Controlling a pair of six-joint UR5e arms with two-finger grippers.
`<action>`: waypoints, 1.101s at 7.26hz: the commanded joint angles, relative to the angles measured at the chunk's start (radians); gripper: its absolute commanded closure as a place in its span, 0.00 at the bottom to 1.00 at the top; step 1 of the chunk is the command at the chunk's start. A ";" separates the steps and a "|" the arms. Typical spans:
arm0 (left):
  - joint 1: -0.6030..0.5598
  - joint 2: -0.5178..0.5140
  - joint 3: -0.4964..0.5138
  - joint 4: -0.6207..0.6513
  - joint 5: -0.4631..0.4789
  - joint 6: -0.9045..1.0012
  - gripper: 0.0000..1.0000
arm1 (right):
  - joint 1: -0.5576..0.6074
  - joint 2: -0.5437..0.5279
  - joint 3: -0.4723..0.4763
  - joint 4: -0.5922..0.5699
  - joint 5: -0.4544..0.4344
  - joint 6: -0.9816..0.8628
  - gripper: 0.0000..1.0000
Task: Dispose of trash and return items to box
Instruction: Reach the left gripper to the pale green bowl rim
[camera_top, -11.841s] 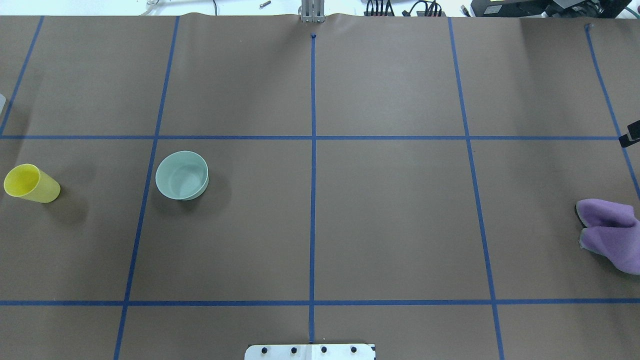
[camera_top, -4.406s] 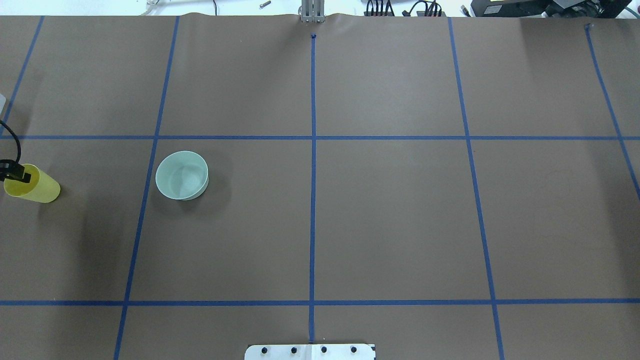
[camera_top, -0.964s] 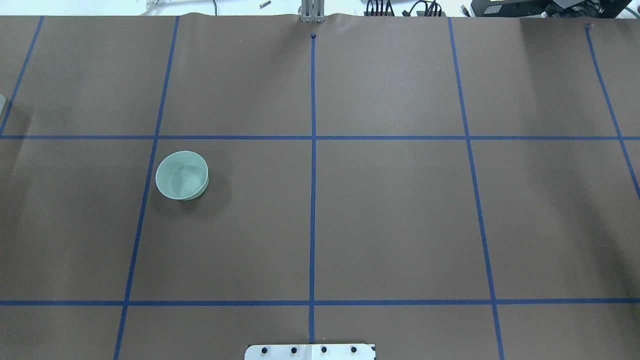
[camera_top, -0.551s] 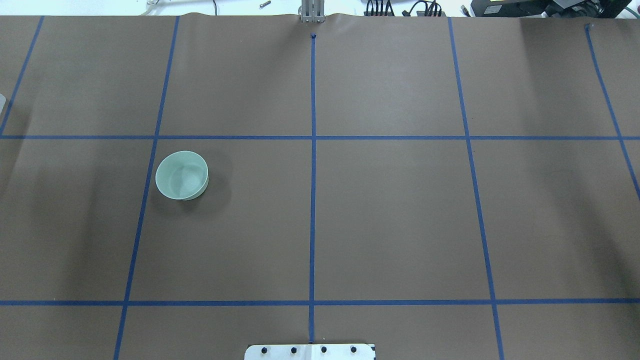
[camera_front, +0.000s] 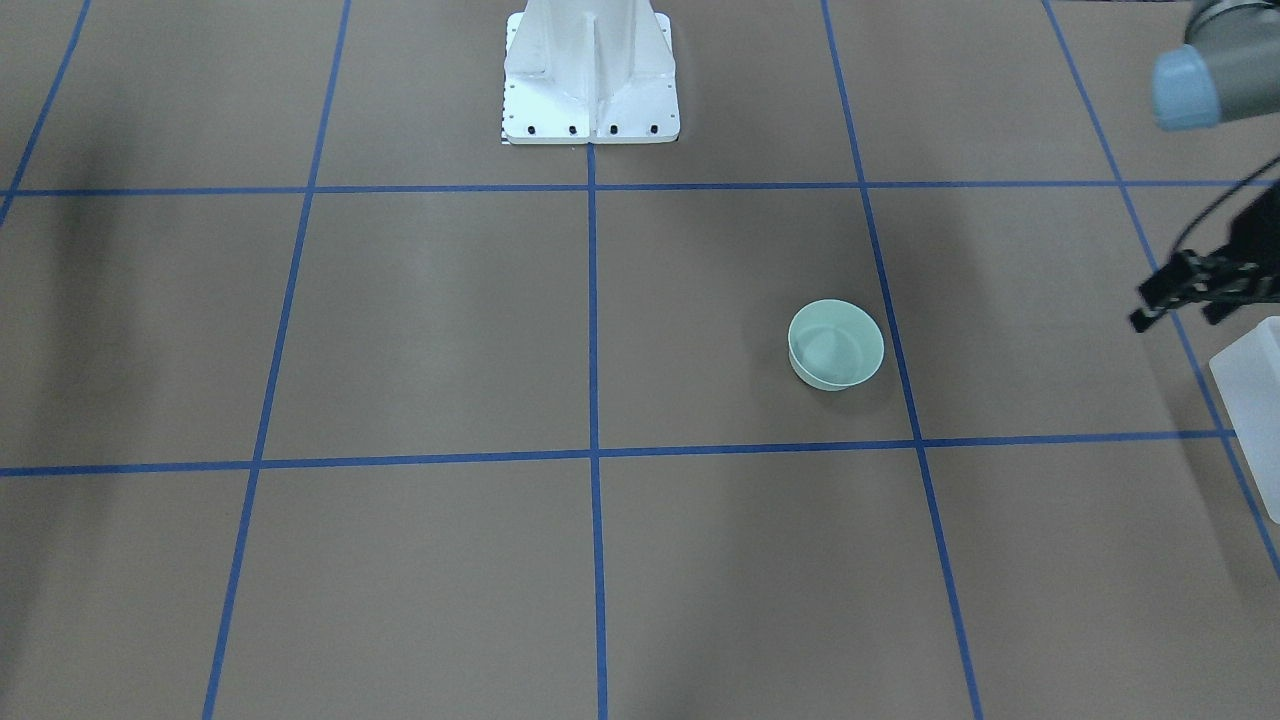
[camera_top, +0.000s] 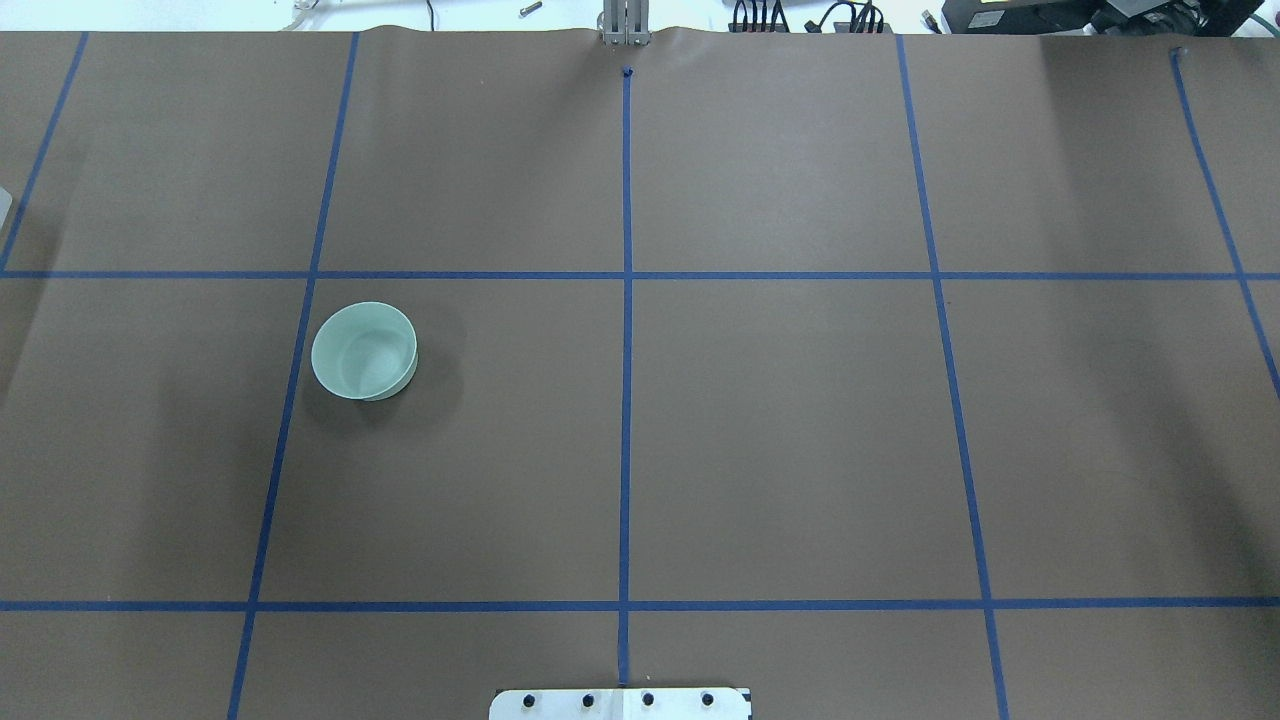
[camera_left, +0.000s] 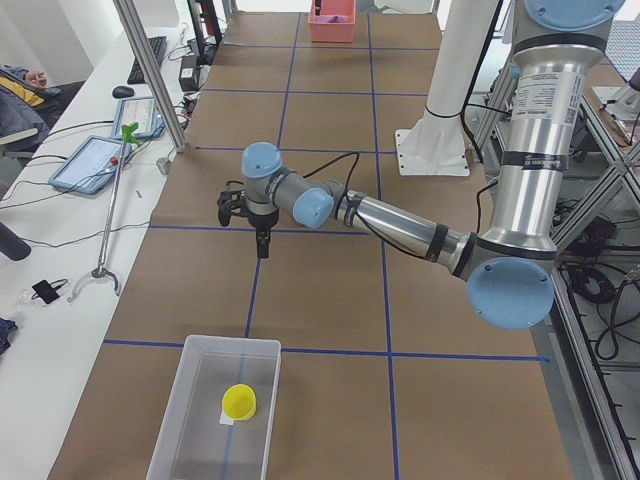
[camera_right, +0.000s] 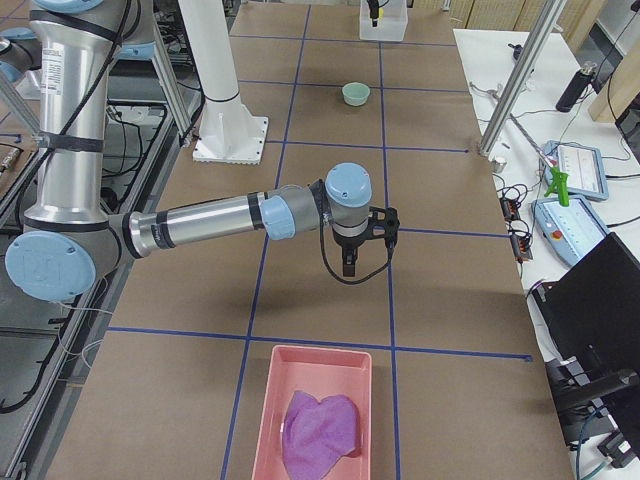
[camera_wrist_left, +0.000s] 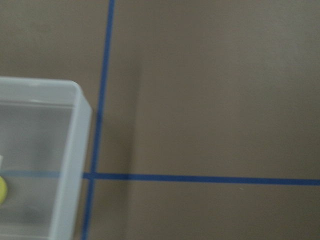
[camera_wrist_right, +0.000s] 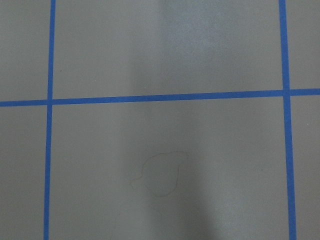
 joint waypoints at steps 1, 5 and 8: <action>0.257 -0.019 -0.056 -0.013 0.117 -0.220 0.06 | -0.001 0.000 0.000 -0.001 0.000 0.000 0.00; 0.370 -0.147 0.108 -0.090 0.182 -0.348 0.06 | -0.001 -0.006 -0.003 -0.001 0.000 -0.001 0.00; 0.465 -0.191 0.161 -0.090 0.274 -0.427 0.57 | -0.001 -0.006 -0.003 0.000 0.000 -0.001 0.00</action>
